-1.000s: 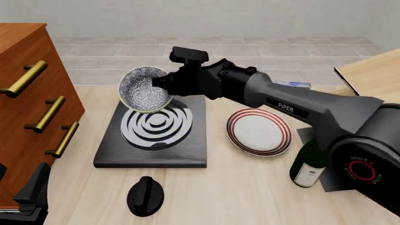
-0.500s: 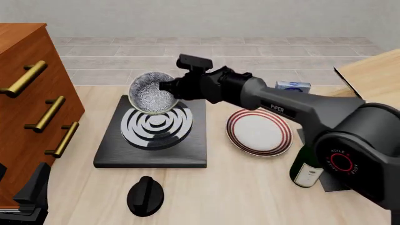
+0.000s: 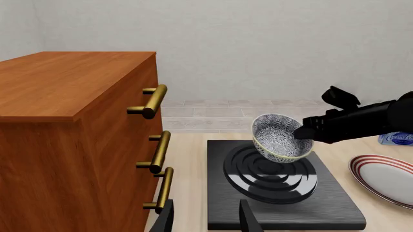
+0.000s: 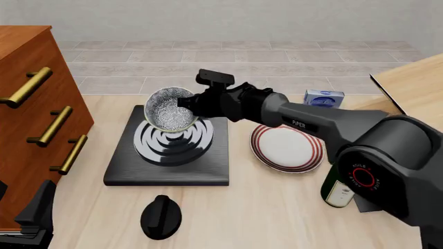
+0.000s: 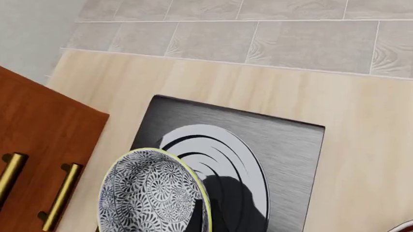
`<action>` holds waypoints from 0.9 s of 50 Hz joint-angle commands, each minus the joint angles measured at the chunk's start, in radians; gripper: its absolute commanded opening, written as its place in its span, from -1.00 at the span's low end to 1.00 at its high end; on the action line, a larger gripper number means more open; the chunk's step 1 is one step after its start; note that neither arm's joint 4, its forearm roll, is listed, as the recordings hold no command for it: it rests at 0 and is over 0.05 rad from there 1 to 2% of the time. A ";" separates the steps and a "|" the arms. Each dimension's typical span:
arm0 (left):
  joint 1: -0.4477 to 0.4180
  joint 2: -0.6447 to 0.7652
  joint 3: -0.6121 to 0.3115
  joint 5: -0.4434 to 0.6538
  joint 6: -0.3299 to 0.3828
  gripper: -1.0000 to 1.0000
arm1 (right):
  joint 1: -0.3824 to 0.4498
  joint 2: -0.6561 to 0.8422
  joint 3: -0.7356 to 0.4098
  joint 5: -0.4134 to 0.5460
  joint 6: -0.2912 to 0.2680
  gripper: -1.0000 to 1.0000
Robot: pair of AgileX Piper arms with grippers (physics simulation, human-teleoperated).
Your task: Put the bowl on the stove.
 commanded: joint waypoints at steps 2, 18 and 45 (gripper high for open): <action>0.000 0.000 0.000 0.000 0.000 1.00 | -0.001 0.033 -0.015 -0.019 0.012 -1.00; 0.000 0.000 0.000 0.000 0.000 1.00 | 0.001 0.090 -0.027 -0.041 0.026 -1.00; 0.000 0.000 0.000 0.000 0.000 1.00 | 0.005 0.118 -0.023 -0.058 0.030 -1.00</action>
